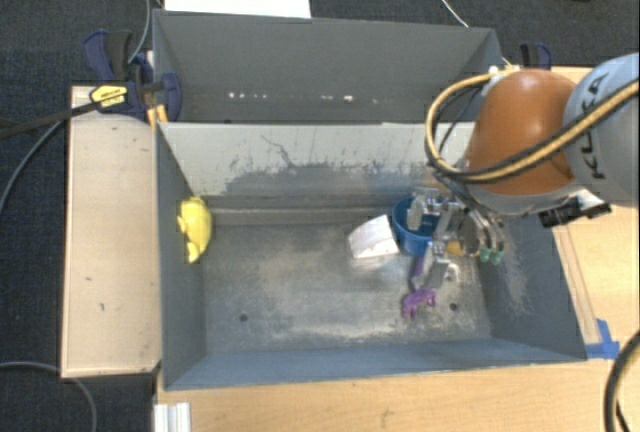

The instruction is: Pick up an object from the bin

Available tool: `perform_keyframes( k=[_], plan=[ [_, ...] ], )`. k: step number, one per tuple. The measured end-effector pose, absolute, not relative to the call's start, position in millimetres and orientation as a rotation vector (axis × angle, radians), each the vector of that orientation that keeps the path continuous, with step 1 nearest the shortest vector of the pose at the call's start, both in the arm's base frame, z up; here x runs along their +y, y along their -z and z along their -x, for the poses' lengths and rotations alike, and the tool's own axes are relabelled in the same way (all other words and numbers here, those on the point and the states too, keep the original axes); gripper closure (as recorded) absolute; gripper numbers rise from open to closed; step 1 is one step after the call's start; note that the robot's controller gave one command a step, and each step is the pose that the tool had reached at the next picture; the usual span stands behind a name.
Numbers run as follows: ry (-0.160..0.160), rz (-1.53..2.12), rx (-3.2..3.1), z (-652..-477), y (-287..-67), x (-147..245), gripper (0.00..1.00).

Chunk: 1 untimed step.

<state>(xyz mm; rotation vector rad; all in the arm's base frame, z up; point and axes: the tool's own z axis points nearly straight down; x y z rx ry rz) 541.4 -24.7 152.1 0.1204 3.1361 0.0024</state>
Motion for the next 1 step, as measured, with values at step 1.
perform_keyframes(
  k=[1],
  plan=[
    [-0.001,-0.106,3.132,-551.2,-121.7,-30.4,0.00]
  ],
)
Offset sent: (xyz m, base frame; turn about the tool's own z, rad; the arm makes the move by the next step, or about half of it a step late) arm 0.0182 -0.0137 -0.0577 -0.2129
